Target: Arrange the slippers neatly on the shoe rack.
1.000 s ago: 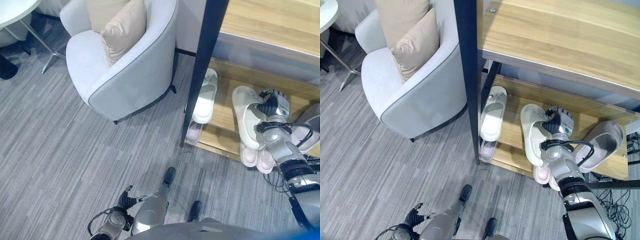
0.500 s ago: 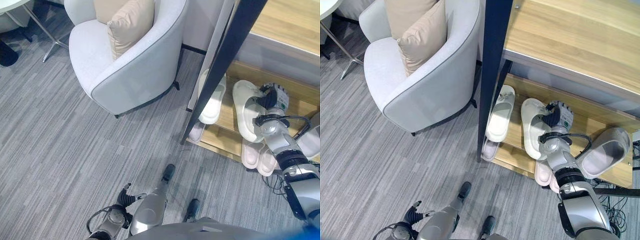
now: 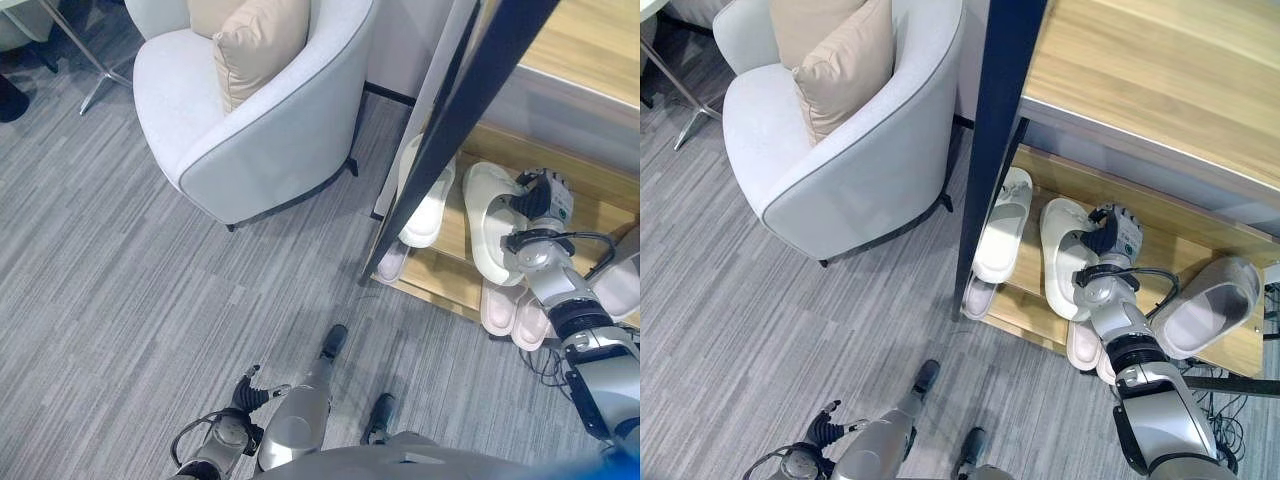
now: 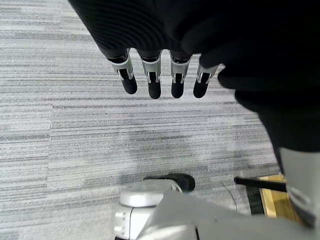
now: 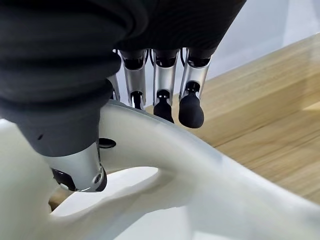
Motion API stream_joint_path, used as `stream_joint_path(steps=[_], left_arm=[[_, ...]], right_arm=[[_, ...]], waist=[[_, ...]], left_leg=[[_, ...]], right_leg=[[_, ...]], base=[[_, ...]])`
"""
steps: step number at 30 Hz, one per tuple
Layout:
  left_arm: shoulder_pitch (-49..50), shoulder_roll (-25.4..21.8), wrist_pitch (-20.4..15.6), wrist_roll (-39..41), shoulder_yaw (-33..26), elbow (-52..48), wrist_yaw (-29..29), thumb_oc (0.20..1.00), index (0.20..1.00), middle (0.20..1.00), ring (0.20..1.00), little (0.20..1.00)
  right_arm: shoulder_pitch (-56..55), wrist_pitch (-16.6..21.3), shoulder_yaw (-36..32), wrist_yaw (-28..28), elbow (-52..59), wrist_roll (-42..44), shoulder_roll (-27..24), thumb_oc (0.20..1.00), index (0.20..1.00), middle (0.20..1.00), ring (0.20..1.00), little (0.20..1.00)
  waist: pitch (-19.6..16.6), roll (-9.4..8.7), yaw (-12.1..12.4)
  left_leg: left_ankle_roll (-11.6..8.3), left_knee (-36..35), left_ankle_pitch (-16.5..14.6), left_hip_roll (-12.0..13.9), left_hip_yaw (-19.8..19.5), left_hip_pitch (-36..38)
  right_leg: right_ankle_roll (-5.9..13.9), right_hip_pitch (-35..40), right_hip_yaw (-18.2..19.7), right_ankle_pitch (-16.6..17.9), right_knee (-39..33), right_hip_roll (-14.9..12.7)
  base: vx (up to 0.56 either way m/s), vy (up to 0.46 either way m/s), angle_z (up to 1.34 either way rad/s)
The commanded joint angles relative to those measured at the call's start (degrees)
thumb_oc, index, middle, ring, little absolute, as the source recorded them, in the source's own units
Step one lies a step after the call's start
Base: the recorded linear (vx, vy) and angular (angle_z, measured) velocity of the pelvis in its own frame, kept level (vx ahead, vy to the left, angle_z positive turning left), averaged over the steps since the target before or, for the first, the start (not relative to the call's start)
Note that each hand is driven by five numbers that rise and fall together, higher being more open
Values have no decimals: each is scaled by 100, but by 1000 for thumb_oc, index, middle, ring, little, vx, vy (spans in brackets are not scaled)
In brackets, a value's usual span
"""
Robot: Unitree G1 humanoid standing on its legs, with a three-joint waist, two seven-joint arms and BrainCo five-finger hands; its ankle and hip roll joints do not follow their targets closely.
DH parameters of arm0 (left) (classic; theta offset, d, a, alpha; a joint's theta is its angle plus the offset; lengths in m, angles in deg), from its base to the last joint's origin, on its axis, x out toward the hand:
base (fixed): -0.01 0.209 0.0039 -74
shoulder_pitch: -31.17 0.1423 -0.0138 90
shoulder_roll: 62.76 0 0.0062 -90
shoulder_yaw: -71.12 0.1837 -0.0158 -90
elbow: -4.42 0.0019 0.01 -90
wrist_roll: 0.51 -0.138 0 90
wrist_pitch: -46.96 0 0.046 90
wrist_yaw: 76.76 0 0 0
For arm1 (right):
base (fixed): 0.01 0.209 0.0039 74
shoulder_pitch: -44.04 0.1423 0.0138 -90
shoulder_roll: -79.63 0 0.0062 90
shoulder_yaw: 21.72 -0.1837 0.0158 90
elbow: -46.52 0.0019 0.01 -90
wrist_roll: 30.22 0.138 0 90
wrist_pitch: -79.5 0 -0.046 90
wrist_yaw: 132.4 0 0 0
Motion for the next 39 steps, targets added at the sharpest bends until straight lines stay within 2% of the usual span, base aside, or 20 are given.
stream_joint_path(steps=[1, 10, 11, 18, 26, 28, 29, 31, 39], left_arm=[[-232, 394, -19, 13, 350, 496, 39, 1000, 1000, 1000, 1000, 1000], [-288, 434, -31, 4, 411, 546, 60, 1000, 1000, 1000, 1000, 1000], [-296, 445, -34, 17, 419, 537, 69, 1000, 1000, 1000, 1000, 1000], [-299, 483, -17, 23, 406, 608, 78, 1000, 1000, 1000, 1000, 1000], [-295, 564, 70, -186, 531, 706, 20, 1000, 1000, 1000, 1000, 1000], [-296, 560, 94, -126, 445, 702, 30, 1000, 1000, 1000, 1000, 1000], [-613, 517, 135, 65, 262, 759, 14, 1000, 1000, 1000, 1000, 1000], [-512, 530, 127, 117, 288, 742, 9, 1000, 1000, 1000, 1000, 1000], [-358, 552, 179, 215, 139, 818, -165, 1000, 1000, 1000, 1000, 1000]], right_arm=[[244, 131, 2, -162, 174, 182, -200, 200, 200, 200, 200, 200], [368, 141, -21, -211, -2, 358, -110, 200, 200, 200, 200, 200], [369, 146, -52, -253, -20, 401, -89, 1000, 1000, 1000, 1000, 1000], [300, 167, -169, -318, 22, 550, -17, 1000, 1000, 1000, 1000, 1000], [25, 130, -283, -379, 205, 691, 420, 1000, 1000, 1000, 1000, 1000], [-117, 94, -262, -334, 322, 611, 480, 1000, 1000, 1000, 1000, 1000], [-231, 45, -162, -176, 650, 500, 546, 1000, 1000, 1000, 1000, 1000], [-215, -15, -230, -193, 469, 493, 525, 1000, 1000, 1000, 1000, 1000], [-726, -145, -296, -80, 884, 13, 450, 1000, 1000, 1000, 1000, 1000]], waist=[[-72, -7, 233], [-54, -57, 294], [-45, -56, 293], [-26, -50, 307], [-69, -26, 223], [-85, -30, 207], [-125, -36, 98], [-186, -39, 114], [-272, -100, 30]], left_leg=[[-165, 30, -1026, 78, -174, 498], [-147, 30, -1032, -6, -247, 444], [-145, 30, -1033, -15, -255, 438], [-132, 30, -1037, -38, -255, 402], [-113, 30, -1078, -23, -267, 496], [-111, 30, -1085, -13, -269, 528], [-103, 30, -1120, 5, -237, 575], [-93, 30, -1136, 1, -265, 594], [-81, 48, -1177, 9, -292, 717]], right_leg=[[459, -158, -19, 431, 88, -512], [503, -191, -133, 479, 134, -598], [507, -201, -138, 486, 142, -605], [516, -240, -166, 494, 163, -636], [490, -214, -155, 449, 216, -630], [480, -190, -172, 436, 220, -624], [482, -181, -126, 435, 223, -626], [478, -143, -155, 420, 213, -620], [437, -69, -150, 340, 294, -585]], base=[[18, 19, 13], [22, 22, 3], [12, 11, 5], [2, 4, 1], [0, 0, 0], [0, 0, 0], [0, 11, 4], [1, -6, -4], [-2, -5, 1]])
